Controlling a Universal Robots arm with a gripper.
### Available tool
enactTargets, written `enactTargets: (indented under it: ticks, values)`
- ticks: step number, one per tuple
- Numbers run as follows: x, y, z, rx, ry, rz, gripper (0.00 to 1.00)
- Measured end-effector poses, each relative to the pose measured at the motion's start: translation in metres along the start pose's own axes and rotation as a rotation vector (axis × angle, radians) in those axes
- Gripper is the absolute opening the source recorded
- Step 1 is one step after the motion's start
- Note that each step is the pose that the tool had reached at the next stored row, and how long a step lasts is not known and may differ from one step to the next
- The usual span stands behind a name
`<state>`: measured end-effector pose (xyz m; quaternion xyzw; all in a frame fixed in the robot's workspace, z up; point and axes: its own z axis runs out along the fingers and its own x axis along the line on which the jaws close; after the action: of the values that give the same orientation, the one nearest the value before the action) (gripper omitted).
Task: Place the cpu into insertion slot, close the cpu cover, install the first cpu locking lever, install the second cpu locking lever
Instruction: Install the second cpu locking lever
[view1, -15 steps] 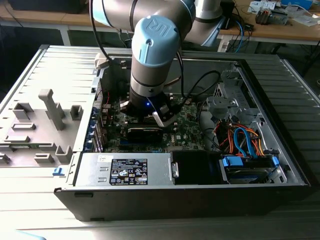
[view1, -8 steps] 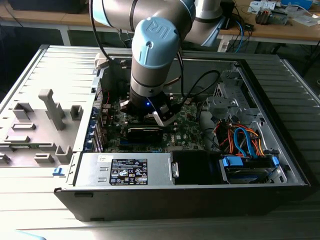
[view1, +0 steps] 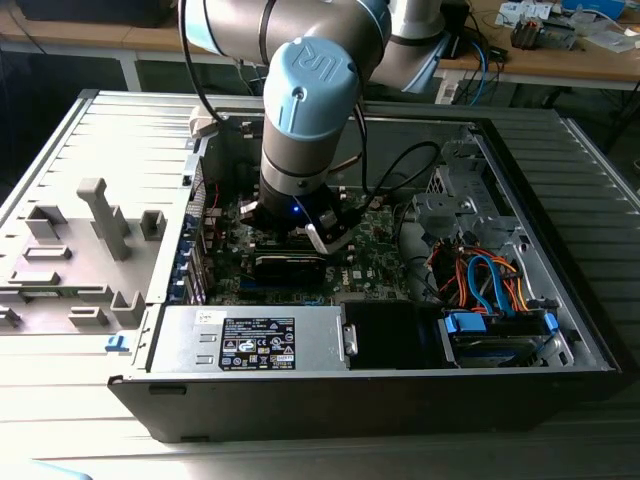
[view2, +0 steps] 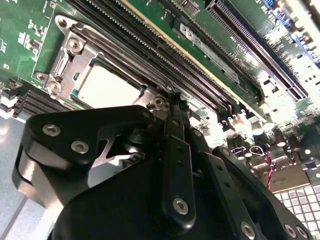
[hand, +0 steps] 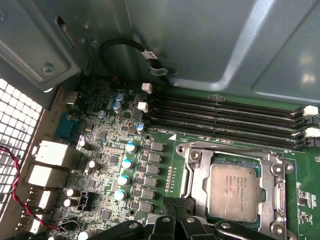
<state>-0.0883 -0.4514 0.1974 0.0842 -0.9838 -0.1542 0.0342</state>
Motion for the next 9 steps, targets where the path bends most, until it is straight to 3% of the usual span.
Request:
enactTargets:
  ticks: [6,7,9]
  values:
    - [0.0003,-0.0022,0.0001,-0.0013,-0.0011,0.0,0.11]
    - [0.0003,-0.0016,-0.0017,-0.0015,-0.002,-0.001,0.11]
    - [0.0008,0.0018,-0.012,-0.001,-0.0019,-0.001,0.11]
